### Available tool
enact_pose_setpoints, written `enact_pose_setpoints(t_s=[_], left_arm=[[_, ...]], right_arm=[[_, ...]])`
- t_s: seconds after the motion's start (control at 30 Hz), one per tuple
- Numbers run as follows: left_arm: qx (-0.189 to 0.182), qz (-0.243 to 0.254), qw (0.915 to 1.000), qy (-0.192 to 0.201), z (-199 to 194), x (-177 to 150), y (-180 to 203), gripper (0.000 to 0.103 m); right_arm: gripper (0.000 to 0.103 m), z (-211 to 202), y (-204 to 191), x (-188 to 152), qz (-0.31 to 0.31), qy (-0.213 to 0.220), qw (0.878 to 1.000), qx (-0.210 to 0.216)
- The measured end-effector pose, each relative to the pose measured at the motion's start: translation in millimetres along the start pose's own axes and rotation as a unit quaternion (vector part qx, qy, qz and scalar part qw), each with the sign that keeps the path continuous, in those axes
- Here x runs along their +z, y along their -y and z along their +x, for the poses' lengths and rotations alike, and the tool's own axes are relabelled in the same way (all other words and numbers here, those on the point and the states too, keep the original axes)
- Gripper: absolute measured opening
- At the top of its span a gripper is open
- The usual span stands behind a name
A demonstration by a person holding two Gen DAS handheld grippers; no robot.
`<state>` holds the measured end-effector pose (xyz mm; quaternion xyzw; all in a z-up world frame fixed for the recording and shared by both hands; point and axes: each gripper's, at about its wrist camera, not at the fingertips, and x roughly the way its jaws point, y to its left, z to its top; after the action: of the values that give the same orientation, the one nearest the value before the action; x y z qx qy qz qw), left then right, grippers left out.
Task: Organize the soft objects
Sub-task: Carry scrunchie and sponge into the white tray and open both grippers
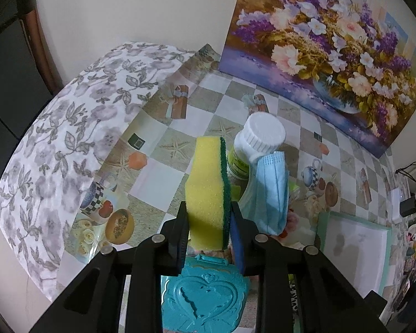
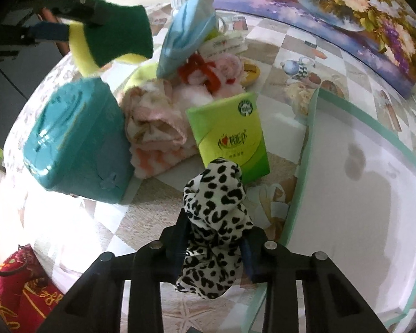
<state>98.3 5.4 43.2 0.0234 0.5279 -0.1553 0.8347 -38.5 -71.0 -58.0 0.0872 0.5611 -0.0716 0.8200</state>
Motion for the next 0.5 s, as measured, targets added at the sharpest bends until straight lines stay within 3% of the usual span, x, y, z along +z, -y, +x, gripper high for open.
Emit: enact_pose_setpoints(t_s=[0.37,0.5], left_arm=[[-0.013,-0.007,0.9983,0.057,-45.9,6.7,-5.5,0.028],[-0.016,-0.006,0.997,0.075,-61.7,6.0,-4.5,0.028]], right_arm=[[0.035,-60.3,28.1,13.6,0.05,0.059,0.997,0.02],[0.035,-75.5,40.2,17.0,0.069,0.074,0.995,0.005]])
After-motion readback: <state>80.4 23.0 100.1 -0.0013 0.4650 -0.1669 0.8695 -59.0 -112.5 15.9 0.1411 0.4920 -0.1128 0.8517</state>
